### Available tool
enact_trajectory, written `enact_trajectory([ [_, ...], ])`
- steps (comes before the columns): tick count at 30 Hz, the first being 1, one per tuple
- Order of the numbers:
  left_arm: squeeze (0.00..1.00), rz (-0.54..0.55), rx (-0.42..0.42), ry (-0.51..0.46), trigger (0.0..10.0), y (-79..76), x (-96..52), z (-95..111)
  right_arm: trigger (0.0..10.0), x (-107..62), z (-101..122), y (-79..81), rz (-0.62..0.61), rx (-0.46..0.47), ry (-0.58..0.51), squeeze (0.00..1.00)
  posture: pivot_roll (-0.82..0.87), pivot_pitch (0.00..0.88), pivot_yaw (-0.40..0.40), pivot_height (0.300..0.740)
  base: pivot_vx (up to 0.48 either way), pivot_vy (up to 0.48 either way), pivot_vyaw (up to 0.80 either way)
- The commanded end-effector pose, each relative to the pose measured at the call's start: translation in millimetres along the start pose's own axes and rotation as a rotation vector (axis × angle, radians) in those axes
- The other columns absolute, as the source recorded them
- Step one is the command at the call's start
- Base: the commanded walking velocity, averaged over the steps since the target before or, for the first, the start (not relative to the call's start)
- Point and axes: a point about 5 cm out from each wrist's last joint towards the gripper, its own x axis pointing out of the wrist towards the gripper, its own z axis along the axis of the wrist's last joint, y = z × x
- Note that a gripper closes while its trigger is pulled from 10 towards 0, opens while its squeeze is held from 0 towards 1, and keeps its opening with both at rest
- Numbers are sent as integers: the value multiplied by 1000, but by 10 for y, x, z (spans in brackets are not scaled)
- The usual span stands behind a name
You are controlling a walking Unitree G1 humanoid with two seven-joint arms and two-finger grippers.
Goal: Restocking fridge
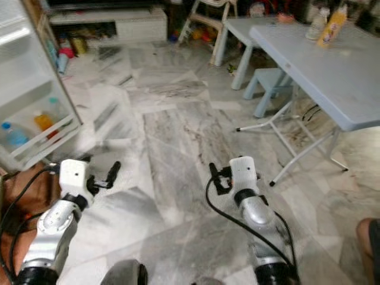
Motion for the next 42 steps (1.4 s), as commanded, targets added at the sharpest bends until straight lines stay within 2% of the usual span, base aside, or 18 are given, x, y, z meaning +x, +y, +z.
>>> enact_trajectory([
  [1,0,-21,5,-23,10000,-92,45,55,10000,-38,5,-93,-28,-12,-4,0,-14,65,-66,740,480,0,0],
  [6,0,-25,0,-26,10000,-109,67,64,10000,-42,49,-91,-36,-8,-35,0,-22,65,-65,740,480,0,0],
  [12,0,-20,1,-22,10000,-98,96,65,10000,-42,57,-97,-43,-7,-45,0,-23,65,-64,740,480,0,-777],
  [22,0,-13,-3,-24,10000,-119,141,76,10000,-55,141,-74,-25,-36,-107,0,-37,64,-57,740,468,0,72],
  [27,0,-22,9,-30,10000,-113,137,79,10000,-61,145,-76,-40,-31,-116,0,-38,64,-53,740,432,0,663],
  [34,0,-48,20,-34,10000,-140,147,88,10000,-37,137,-114,-78,-25,-102,0,-40,82,-50,740,444,0,0],
  [42,0,-56,30,-37,10000,-106,151,98,10000,-28,126,-131,-94,-26,-97,0,-39,79,-49,740,469,0,-800],
])
